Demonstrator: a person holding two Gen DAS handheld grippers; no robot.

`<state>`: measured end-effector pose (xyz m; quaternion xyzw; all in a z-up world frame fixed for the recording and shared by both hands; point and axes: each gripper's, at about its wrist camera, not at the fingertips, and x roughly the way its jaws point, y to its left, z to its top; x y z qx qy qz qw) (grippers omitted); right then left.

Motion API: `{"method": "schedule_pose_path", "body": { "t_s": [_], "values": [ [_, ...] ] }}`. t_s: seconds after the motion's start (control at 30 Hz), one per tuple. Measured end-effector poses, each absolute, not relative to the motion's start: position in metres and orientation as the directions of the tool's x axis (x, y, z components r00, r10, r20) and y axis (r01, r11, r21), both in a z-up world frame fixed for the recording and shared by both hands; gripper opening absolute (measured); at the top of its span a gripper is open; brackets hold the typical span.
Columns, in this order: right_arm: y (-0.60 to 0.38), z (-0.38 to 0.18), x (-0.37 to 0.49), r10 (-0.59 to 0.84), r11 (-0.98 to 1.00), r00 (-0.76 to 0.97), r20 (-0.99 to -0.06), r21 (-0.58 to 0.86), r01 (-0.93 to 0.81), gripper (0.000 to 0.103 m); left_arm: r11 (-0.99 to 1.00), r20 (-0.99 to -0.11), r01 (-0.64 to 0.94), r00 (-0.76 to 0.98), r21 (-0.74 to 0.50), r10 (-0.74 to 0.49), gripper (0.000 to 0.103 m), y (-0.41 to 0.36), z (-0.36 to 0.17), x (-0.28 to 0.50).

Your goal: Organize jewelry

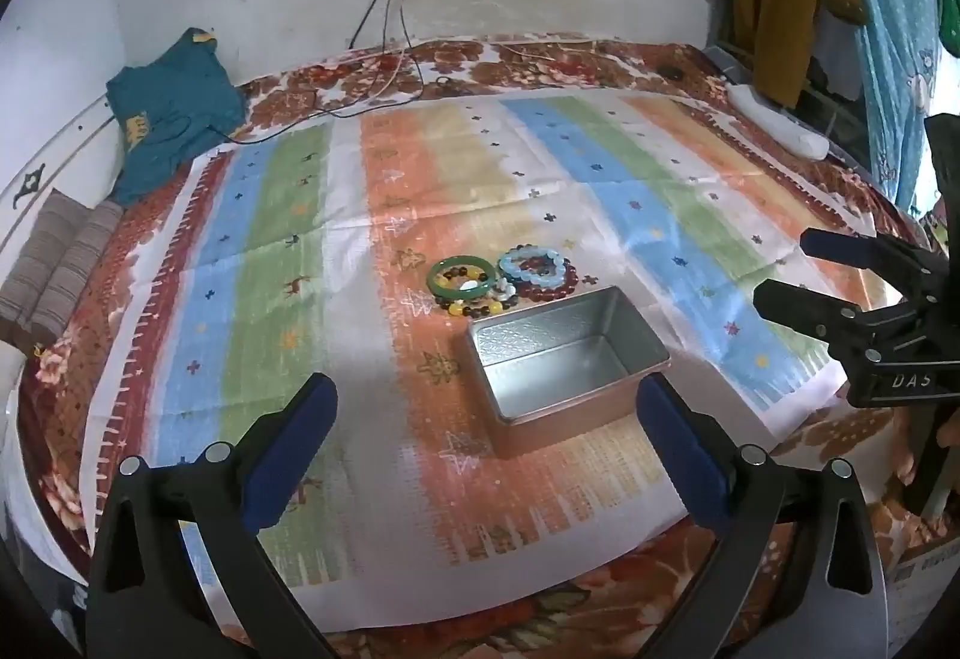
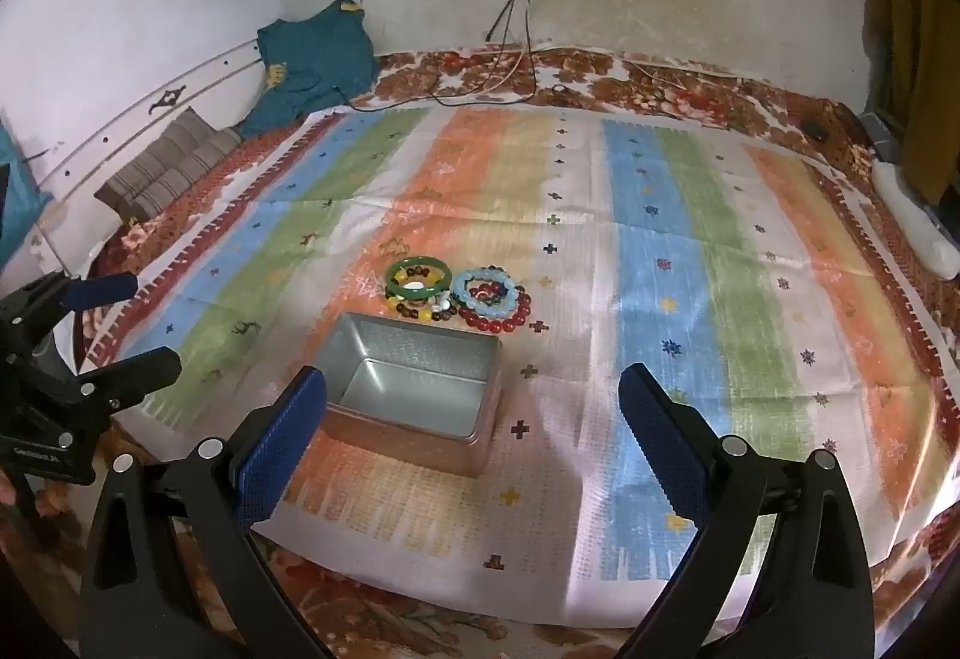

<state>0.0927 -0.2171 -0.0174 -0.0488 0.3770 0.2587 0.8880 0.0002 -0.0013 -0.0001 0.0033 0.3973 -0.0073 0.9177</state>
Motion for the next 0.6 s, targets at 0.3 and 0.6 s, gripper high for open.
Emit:
{"method": "schedule_pose_path", "body": {
  "t_s": [0.3,0.6],
  "values": [
    [-0.2166,-0.0180,0.0907,0.411,0.861,0.587,-0.698,0.086,-0.501,0.099,0.999,-0.726,0.006,0.687,-0.031,-0.027,0.098,0.0009,0.0005,0.0037],
    [-0.2137,-0.0198,0.0930,0.406,0.862,0.576,-0.709,0.088,-0.500,0.099,0.999,-0.721,0.005,0.692,-0.045,-0.035,0.098,0.0053,0.0012,-0.0004]
  ]
}}
